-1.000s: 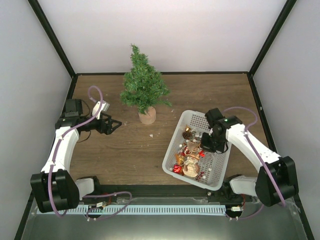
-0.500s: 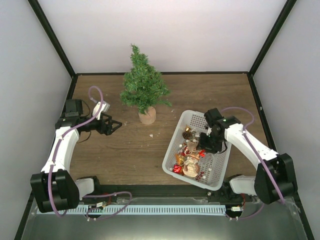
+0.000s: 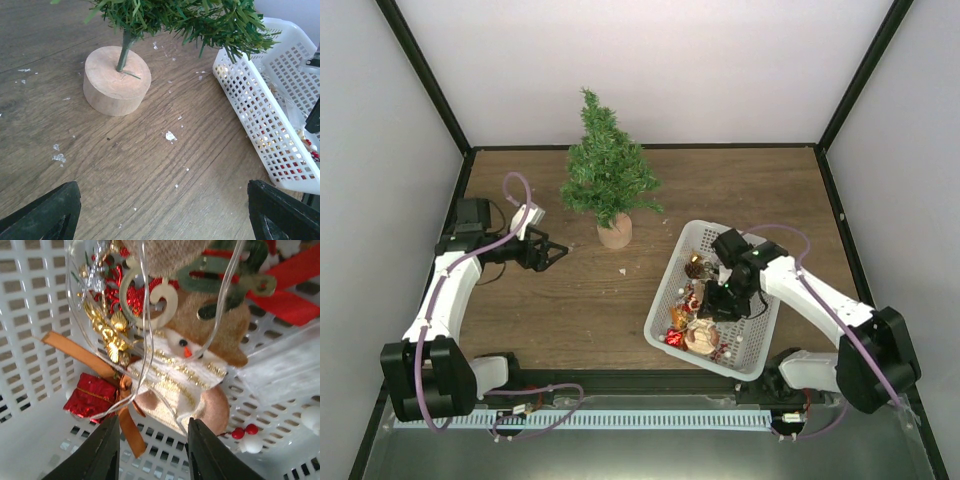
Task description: Decorate the small christmas tree
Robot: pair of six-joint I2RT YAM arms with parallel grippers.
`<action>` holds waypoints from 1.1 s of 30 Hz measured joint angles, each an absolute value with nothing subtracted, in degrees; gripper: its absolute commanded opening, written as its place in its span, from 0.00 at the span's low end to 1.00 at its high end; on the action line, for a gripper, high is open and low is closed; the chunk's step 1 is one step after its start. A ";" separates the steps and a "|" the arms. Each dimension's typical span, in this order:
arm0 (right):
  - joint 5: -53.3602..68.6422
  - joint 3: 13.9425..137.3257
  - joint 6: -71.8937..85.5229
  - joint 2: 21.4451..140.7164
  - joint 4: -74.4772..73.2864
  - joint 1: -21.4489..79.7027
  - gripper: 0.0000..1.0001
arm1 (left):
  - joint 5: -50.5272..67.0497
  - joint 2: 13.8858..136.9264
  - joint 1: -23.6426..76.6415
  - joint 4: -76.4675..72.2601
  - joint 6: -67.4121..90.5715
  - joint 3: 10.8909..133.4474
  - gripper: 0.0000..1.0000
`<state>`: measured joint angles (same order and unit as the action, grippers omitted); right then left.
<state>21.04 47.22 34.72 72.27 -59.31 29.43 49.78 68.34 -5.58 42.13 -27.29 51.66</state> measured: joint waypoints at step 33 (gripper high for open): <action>7.40 50.76 39.22 79.44 -55.68 21.47 0.38 | 48.16 68.38 -4.78 42.09 -26.61 51.64 0.91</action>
<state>7.40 50.76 39.22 79.44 -55.68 21.47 48.16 68.38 -4.78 42.09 -26.61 51.64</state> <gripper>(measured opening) 0.363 0.912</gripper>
